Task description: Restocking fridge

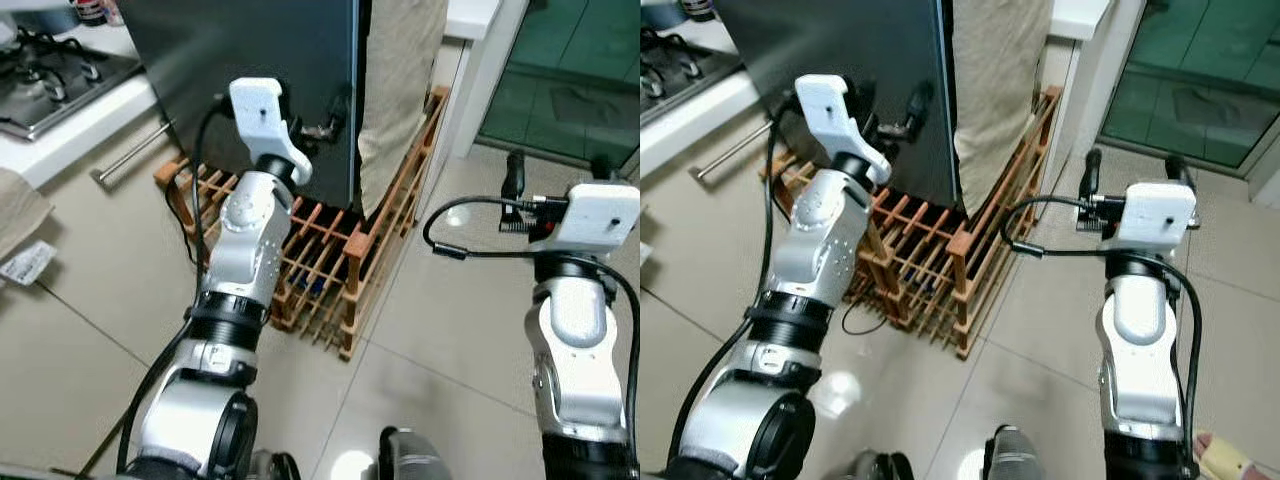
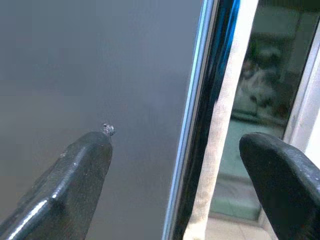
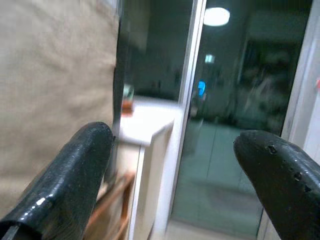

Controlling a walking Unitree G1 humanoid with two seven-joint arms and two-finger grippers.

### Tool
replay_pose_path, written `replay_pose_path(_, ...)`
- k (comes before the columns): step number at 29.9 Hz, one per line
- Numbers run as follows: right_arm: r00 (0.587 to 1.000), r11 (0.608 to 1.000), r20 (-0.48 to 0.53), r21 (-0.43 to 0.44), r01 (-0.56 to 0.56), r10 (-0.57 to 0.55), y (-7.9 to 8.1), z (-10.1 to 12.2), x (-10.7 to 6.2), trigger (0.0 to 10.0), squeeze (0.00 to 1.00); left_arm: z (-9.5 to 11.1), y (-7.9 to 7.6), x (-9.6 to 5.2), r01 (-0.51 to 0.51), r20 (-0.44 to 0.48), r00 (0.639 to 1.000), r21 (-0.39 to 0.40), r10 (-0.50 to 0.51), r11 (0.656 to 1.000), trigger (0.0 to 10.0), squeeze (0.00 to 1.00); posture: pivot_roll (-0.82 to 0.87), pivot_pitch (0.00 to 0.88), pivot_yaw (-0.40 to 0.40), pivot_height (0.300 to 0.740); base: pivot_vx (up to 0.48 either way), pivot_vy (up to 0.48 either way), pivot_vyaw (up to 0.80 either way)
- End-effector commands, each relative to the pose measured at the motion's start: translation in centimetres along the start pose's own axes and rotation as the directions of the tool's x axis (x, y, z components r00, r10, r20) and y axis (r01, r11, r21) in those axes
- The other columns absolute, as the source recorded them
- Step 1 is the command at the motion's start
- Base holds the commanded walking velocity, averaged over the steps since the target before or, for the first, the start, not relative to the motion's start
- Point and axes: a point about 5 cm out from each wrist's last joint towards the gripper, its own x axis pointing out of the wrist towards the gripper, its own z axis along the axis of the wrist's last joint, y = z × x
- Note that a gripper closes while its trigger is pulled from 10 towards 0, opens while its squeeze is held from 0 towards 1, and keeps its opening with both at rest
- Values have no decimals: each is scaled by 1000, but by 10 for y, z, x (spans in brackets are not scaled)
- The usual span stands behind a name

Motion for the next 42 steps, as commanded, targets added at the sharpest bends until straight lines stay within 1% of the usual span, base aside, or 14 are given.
replay_pose_path(1,997,1000,73,-1,17,-17,-2,14,6,10000,263,13,-7,0,9,62,998,21,-10,1000,10000,0,-218,37,54,732,0,0,0)
replay_pose_path(5,991,1000,132,-11,4,-2,2,26,14,10000,259,19,-14,-3,-9,95,995,9,8,1000,10000,0,-223,41,46,732,0,0,0)
replay_pose_path(7,988,1000,155,-17,-4,6,3,31,16,10000,263,19,-14,-4,-15,95,995,-15,16,1000,10000,0,-226,42,44,732,0,0,0)
replay_pose_path(10,974,999,223,-41,-22,31,5,46,21,10000,263,23,-17,-6,-24,118,993,-32,27,999,10000,0,-228,40,44,732,434,0,0)
replay_pose_path(13,970,999,240,-45,-19,29,4,50,24,10000,259,29,-18,-4,-30,142,989,-19,33,999,10000,0,-224,38,47,732,480,0,0)
replay_pose_path(16,972,999,235,-43,-10,20,4,48,26,10000,263,33,-20,-2,-23,148,989,-25,26,999,10000,0,-220,37,48,732,480,0,0)
replay_pose_path(23,975,999,220,-33,-16,23,7,45,25,10000,263,33,-23,-2,-1,147,989,-27,5,1000,10000,0,-219,36,44,732,480,0,0)
replay_pose_path(29,981,1000,193,-18,-16,19,7,40,24,10000,263,31,-22,-3,-4,128,992,-39,9,999,10000,0,-218,37,44,732,480,0,0)
replay_pose_path(31,984,1000,176,-10,-16,17,7,36,22,10000,259,33,-26,-3,29,141,990,-47,-22,998,10000,0,-219,37,47,732,480,0,0)
replay_pose_path(32,985,1000,170,-2,-12,12,7,35,21,10000,259,36,-28,-4,46,154,987,-49,-38,998,10000,0,-215,39,47,732,0,0,0)
replay_pose_path(35,986,1000,169,0,-11,11,7,35,21,10000,259,36,-28,-4,48,156,987,-52,-39,998,10000,0,-215,39,47,732,0,0,0)
replay_pose_path(38,986,1000,166,6,-11,10,7,35,21,10000,263,35,-24,-4,34,142,989,-58,-26,998,10000,0,-212,43,48,732,0,0,0)
replay_pose_path(41,987,1000,159,5,-21,20,10,33,18,10000,267,34,-14,-4,4,121,993,-58,3,998,10000,0,-211,49,47,732,0,0,-800)
replay_pose_path(42,987,1000,156,5,-22,21,10,33,18,10000,263,34,-13,-4,1,120,993,-56,5,998,10000,0,-211,49,47,732,0,0,-800)
